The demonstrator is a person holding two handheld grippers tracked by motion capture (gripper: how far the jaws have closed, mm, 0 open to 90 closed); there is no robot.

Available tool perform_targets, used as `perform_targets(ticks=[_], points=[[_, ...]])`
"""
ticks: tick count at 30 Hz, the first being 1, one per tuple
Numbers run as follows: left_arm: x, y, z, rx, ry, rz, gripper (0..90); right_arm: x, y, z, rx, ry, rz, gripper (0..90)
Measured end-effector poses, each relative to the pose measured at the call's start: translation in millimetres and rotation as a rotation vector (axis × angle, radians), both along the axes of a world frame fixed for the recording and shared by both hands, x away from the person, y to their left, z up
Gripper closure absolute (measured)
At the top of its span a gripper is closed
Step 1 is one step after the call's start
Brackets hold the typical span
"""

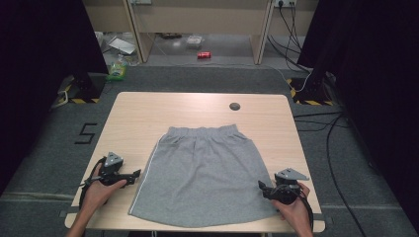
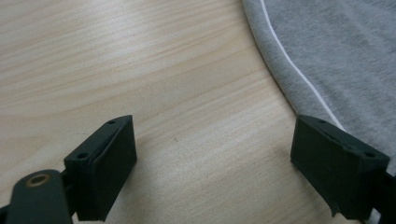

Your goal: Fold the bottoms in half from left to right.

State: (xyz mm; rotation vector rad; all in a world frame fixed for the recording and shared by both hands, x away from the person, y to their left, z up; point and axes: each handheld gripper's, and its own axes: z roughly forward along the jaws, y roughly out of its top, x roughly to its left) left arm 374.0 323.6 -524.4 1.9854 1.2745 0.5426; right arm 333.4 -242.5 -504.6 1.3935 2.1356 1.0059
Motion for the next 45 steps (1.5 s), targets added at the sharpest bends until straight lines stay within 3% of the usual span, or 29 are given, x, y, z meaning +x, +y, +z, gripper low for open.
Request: perform_targets(ticks=[18, 28, 32, 33, 34, 35, 38, 41, 45], points=[[1.8, -0.4, 0.1, -0.001, 0.001, 0.004, 13.4, 1.9, 3.1, 4.8, 0.038, -0.017, -0.008, 28.5], [15.9, -11.9, 4.0, -0.068, 0.009, -0.022, 16.2, -4.2, 14.3, 9.9, 0.036, -0.032, 0.025, 28.4], [31.1, -18.5, 9.7, -0.093, 0.007, -0.03, 16.2, -4.4, 19.0, 8.5, 0.031, -0.026, 0.027, 28.4], [42.5, -22.1, 11.6, -0.114, 0.018, -0.03, 16.2, -4.8, 23.8, 7.3, 0.024, -0.015, 0.041, 28.4], [42.5, -22.1, 11.6, -0.114, 0.018, -0.03, 16.2, -4.8, 23.8, 7.3, 0.024, -0.015, 0.041, 28.4], [54.2, -25.8, 14.0, -0.13, 0.026, -0.03, 16.3, -5.5, 28.4, 7.5, 0.019, -0.014, 0.054, 28.4], [65.5, -29.1, 17.5, -0.15, 0.031, -0.027, 18.2, -6.3, 33.2, 8.7, 0.017, -0.018, 0.065, 28.4], [86.9, -35.7, 25.5, -0.18, 0.039, -0.01, 19.9, -7.3, 42.9, 9.9, 0.008, -0.023, 0.096, 28.4], [105.5, -44.9, 31.6, -0.189, 0.049, -0.001, 23.3, -8.9, 52.8, 11.2, 0.002, -0.026, 0.123, 28.3]])
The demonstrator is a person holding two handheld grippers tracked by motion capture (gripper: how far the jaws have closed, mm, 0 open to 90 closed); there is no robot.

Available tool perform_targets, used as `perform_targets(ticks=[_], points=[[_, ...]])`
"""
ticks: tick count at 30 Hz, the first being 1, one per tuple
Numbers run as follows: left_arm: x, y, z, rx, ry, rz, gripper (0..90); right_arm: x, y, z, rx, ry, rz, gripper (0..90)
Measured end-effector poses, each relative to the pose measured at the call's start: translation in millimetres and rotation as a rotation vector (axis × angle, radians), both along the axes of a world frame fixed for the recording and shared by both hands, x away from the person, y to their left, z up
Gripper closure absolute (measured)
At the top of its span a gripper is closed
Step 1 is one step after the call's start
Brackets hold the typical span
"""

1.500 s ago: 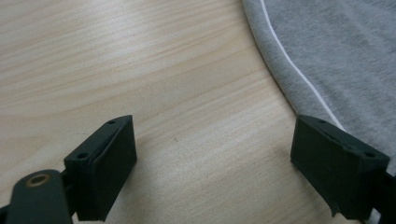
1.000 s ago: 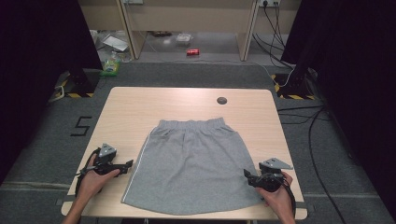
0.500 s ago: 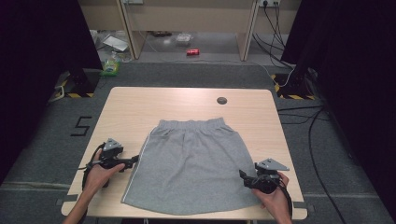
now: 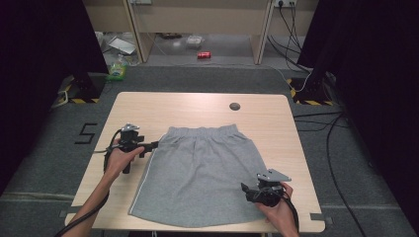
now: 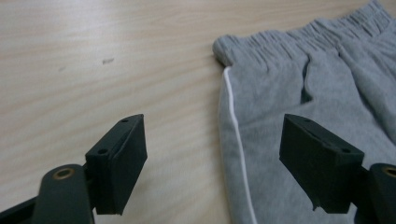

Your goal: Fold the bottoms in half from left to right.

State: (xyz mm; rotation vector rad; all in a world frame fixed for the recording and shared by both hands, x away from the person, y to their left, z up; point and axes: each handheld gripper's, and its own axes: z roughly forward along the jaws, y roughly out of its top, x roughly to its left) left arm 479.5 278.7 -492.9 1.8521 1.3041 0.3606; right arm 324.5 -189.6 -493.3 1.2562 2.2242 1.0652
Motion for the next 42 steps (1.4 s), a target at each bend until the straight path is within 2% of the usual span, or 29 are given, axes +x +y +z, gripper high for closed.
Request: perform_targets(ticks=[3, 5, 10, 13, 19, 20, 22, 23, 24, 30, 31, 32, 35, 42], points=[[8.2, -5.6, 1.6, 0.004, 0.003, 0.005, 24.4, -0.8, 3.2, 0.0, -0.002, -0.002, 0.003, 28.2], [19.7, -15.6, 2.0, 0.003, 0.017, 0.005, 25.4, -1.7, 6.6, -0.7, -0.005, 0.006, 0.01, 28.2], [33.7, -34.3, -3.4, 0.028, 0.052, -0.013, 27.7, -1.5, 9.2, -1.0, -0.008, 0.002, 0.02, 28.2], [41.0, -40.8, -5.9, 0.047, 0.063, -0.015, 29.7, -1.7, 11.0, -1.4, -0.004, 0.006, 0.022, 28.2], [50.4, -48.1, -7.5, 0.039, 0.08, -0.014, 34.3, -1.5, 14.3, -2.1, -0.01, 0.008, 0.034, 28.2], [53.4, -51.9, -8.2, 0.062, 0.084, -0.023, 34.7, -1.3, 16.6, -2.6, -0.01, 0.01, 0.041, 28.2], [54.3, -53.7, -8.8, 0.073, 0.086, -0.025, 38.0, -1.3, 19.6, -3.3, -0.014, 0.01, 0.048, 28.2], [55.0, -55.4, -9.5, 0.094, 0.088, -0.031, 38.0, -1.3, 19.6, -3.3, -0.014, 0.01, 0.048, 28.2], [56.4, -58.7, -10.5, 0.125, 0.084, -0.032, 42.2, -1.5, 22.4, -3.3, -0.014, 0.014, 0.057, 28.2], [61.1, -66.4, -10.6, 0.164, 0.086, -0.048, 61.7, -1.7, 30.5, -3.3, -0.009, 0.007, 0.068, 28.2], [61.4, -68.9, -10.1, 0.186, 0.084, -0.046, 61.7, -1.8, 32.0, -3.4, -0.01, 0.008, 0.072, 28.2], [61.0, -73.4, -8.8, 0.226, 0.082, -0.051, 65.9, -1.8, 37.0, -3.9, -0.013, 0.008, 0.082, 28.2], [61.8, -76.5, -7.2, 0.244, 0.094, -0.055, 69.5, -1.7, 44.9, -4.1, -0.012, 0.002, 0.098, 28.3], [62.3, -77.1, -7.0, 0.249, 0.095, -0.052, 71.2, -2.7, 69.5, -1.3, 0.004, -0.022, 0.134, 28.4]])
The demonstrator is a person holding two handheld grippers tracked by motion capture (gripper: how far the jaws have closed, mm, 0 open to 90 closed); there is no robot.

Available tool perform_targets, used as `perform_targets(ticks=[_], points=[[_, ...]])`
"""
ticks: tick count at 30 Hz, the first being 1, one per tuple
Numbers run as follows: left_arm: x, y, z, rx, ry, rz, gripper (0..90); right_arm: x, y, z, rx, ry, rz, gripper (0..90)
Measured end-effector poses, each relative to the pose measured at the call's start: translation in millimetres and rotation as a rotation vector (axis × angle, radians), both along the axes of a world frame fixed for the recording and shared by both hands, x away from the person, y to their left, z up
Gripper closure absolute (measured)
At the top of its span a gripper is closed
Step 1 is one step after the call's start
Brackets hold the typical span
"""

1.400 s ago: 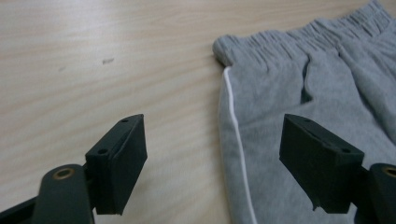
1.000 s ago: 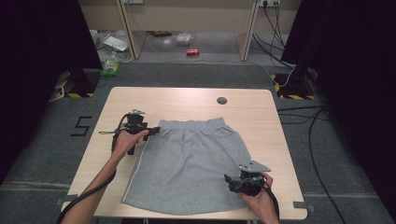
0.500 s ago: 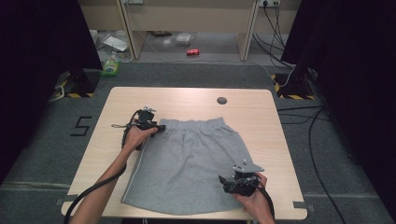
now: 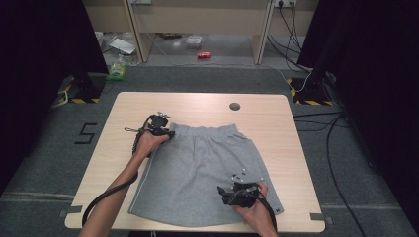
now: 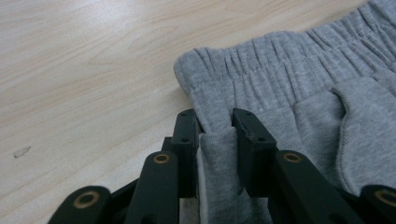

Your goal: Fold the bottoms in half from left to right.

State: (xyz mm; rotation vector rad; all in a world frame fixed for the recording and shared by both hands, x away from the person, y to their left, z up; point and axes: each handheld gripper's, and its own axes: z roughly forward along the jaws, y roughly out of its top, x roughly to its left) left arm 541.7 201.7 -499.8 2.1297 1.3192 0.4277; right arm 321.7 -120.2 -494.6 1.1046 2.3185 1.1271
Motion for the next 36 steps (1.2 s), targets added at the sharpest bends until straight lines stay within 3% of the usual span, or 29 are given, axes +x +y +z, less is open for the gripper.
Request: perform_targets(ticks=[5, 10, 12, 13, 20, 29, 36], points=[[-0.3, 0.0, -0.2, 0.0, -0.003, -0.005, 72.3, 0.5, 19.0, -1.5, 0.007, -0.004, 0.033, 28.7], [-1.2, 1.2, -1.2, -0.006, -0.013, -0.013, 72.5, 5.5, 61.7, -0.9, 0.008, 0.007, 0.123, 28.9], [-1.0, 1.4, -1.2, -0.006, -0.012, -0.014, 72.5, 5.7, 70.5, -0.5, 0.004, 0.005, 0.147, 29.0], [-1.0, 1.9, -1.4, -0.01, -0.013, -0.015, 72.4, 5.1, 87.5, 0.3, 0.008, 0.001, 0.188, 29.2], [-1.3, 2.0, -1.6, -0.011, -0.015, -0.016, 72.4, -0.4, 136.4, -2.4, -0.002, 0.016, 0.295, 29.6], [-1.3, 2.5, -1.9, -0.014, -0.016, -0.017, 72.3, -9.8, 184.8, -9.5, -0.009, 0.028, 0.369, 31.2], [-2.1, 3.1, -2.5, -0.018, -0.022, -0.018, 72.3, -17.2, 206.1, -15.1, 0.001, 0.062, 0.401, 31.4]])
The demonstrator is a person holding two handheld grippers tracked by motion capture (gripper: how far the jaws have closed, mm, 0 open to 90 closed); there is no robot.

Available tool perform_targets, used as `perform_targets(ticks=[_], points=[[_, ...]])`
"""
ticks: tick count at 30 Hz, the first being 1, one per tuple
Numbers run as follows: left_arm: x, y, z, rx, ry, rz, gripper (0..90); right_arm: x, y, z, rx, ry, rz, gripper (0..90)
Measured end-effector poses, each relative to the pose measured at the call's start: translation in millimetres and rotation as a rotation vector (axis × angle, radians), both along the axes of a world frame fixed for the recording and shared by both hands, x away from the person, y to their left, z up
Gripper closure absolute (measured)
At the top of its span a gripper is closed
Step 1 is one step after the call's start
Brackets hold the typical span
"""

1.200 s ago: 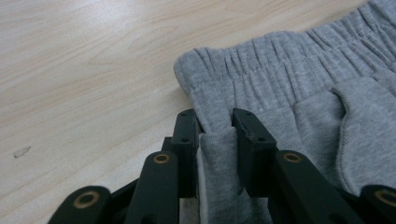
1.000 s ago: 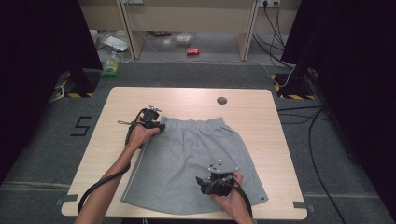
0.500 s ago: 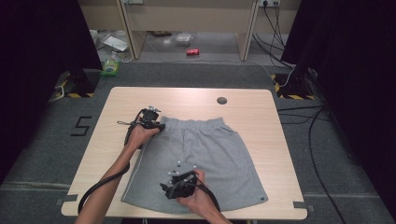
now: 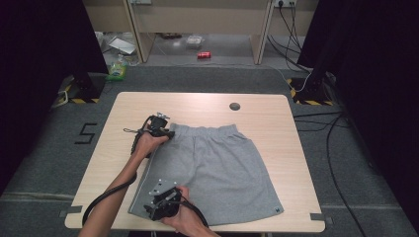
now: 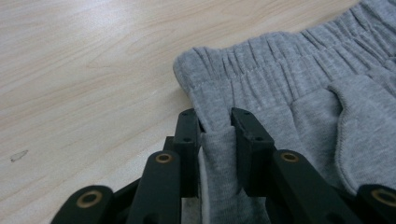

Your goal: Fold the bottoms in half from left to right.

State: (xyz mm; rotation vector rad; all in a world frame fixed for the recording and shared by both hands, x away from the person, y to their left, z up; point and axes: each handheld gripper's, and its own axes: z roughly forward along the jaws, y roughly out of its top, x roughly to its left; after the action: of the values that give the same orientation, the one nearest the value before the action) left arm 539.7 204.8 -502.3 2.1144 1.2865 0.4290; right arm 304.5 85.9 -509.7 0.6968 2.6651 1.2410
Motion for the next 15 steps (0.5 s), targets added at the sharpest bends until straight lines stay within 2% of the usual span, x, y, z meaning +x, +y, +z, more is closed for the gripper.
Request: perform_targets(ticks=[1, 3, 4, 7, 9, 14, 15], points=[[0.2, -0.3, 0.2, 0.002, 0.002, 0.001, 72.3, 0.2, 5.0, -0.4, 0.002, -0.008, 0.002, 31.4], [-0.1, -0.3, 0.0, 0.001, 0.0, 0.003, 72.3, -1.1, 9.8, -1.1, 0.039, 0.027, -0.014, 31.6], [-0.7, 0.0, -0.4, -0.001, -0.006, 0.003, 72.2, -0.7, 11.3, -1.5, 0.048, 0.03, -0.007, 31.2], [0.1, -0.2, 0.1, 0.0, 0.001, 0.002, 72.2, -3.0, 14.4, -2.5, 0.054, 0.058, -0.01, 28.7], [0.6, -0.5, 0.5, 0.003, 0.004, 0.001, 72.3, -2.2, 17.2, -2.8, 0.039, 0.03, 0.0, 28.3], [-0.1, 0.0, -0.1, 0.0, 0.0, 0.001, 72.2, -4.8, 26.1, -2.5, 0.028, 0.03, 0.012, 29.5], [-0.2, 0.2, -0.3, -0.002, -0.002, 0.001, 72.2, -5.4, 28.2, -2.6, 0.025, 0.01, 0.027, 30.3]])
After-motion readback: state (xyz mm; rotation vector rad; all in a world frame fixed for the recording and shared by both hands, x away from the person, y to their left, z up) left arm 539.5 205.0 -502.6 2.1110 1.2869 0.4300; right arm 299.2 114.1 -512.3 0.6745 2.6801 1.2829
